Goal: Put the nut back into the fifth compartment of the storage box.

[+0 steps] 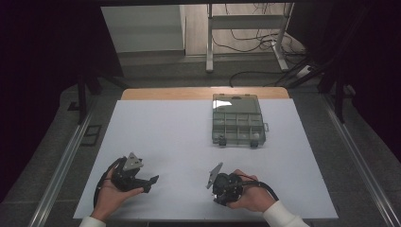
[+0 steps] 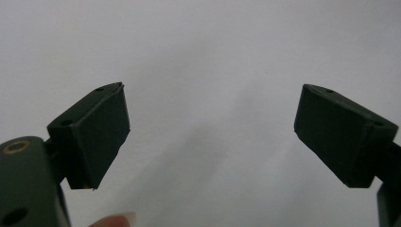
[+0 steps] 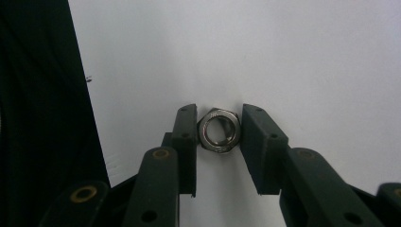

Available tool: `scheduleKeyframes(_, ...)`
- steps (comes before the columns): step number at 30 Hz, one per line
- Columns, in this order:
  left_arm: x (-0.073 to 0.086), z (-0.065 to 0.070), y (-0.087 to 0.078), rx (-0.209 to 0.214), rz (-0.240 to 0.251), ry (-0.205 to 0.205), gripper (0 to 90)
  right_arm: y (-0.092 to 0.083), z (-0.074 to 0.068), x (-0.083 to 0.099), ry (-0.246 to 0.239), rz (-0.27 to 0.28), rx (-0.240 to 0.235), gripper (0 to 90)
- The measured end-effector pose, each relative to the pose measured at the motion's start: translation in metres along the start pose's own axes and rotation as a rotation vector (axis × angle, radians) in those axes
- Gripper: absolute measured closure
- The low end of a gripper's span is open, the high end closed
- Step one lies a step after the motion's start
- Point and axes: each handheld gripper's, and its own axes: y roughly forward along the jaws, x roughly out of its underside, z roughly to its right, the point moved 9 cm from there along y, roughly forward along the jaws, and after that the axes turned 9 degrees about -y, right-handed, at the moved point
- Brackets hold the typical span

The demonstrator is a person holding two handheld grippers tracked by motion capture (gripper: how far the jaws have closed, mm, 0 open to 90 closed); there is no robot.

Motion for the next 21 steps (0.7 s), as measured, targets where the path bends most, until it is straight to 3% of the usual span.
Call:
scheduleKeyframes(6,0.000,-0.001,0.000,0.000,0.000,-0.005,11.0,0.000,0.002,-0.001,0.007,0.007,0.003,70.5)
scheduleKeyframes(10,0.001,-0.003,-0.001,-0.005,-0.002,-0.009,11.0,-0.005,0.004,-0.004,0.028,0.040,-0.011,70.5)
scheduleKeyframes(21,0.007,-0.005,-0.005,-0.016,0.000,-0.029,11.1,-0.018,0.022,-0.007,0.062,0.091,0.014,70.7)
